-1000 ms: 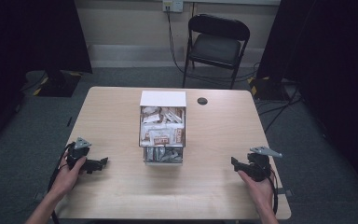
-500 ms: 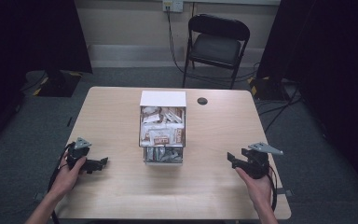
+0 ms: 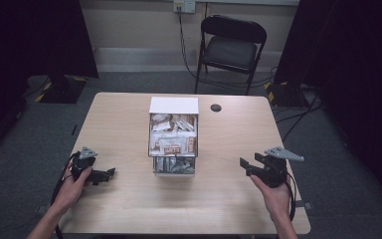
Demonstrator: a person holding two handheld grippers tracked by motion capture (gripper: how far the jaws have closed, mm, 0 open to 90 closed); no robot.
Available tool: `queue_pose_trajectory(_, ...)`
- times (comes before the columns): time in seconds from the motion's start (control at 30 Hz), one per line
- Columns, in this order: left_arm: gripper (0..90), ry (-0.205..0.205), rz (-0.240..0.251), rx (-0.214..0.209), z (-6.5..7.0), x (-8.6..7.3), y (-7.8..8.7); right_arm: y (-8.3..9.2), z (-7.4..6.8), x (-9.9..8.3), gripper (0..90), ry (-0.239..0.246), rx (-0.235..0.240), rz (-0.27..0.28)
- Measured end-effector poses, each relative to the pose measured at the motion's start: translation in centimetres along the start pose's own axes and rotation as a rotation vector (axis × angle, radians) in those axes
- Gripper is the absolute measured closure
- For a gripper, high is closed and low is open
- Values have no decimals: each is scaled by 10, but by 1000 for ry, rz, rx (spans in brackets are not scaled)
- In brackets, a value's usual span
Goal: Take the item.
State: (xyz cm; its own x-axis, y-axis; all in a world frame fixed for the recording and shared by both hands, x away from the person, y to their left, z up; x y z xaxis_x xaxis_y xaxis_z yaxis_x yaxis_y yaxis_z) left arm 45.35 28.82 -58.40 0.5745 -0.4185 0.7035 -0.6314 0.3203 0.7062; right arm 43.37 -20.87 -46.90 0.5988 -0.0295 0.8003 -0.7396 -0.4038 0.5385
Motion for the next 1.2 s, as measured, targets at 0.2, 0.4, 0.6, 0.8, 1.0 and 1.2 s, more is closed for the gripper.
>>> queue_pose_trajectory(0.2, 0, 0, 2, 1, 0, 0, 0, 1, -9, 11, 354, 6, 17, 10)
queue_pose_trajectory(0.4, 0, 0, 1, 0, 0, 0, 0, 1, -24, 26, 390, 2, 73, 23)
queue_pose_trajectory(0.6, 0, 0, 0, 0, 0, 0, 0, 1, -41, 39, 404, 17, 118, 32)
queue_pose_trajectory(0.8, 0, 0, 0, -1, 0, 0, 0, 2, -62, 56, 416, 44, 169, 42)
queue_pose_trajectory(1.0, 0, 0, 2, 1, 0, 0, 0, 6, -75, 69, 471, 62, 209, 58)
queue_pose_trajectory(1.2, 0, 1, 2, 1, 0, 0, 0, 10, -85, 77, 491, 68, 242, 67)
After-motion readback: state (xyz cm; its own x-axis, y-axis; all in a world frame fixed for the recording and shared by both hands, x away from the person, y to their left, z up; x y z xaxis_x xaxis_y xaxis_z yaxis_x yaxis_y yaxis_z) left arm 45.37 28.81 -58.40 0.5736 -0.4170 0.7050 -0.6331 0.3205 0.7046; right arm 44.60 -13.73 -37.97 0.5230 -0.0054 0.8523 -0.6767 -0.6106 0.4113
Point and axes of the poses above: each handheld gripper's, and its own axes: y roughly backward along the jaws, x roughly out of its top, z roughly to its right, the point moved 10 cm from there along -y, roughly forward along the jaws, and after that the axes turned 10 degrees about -y, right-handed, at the moved point
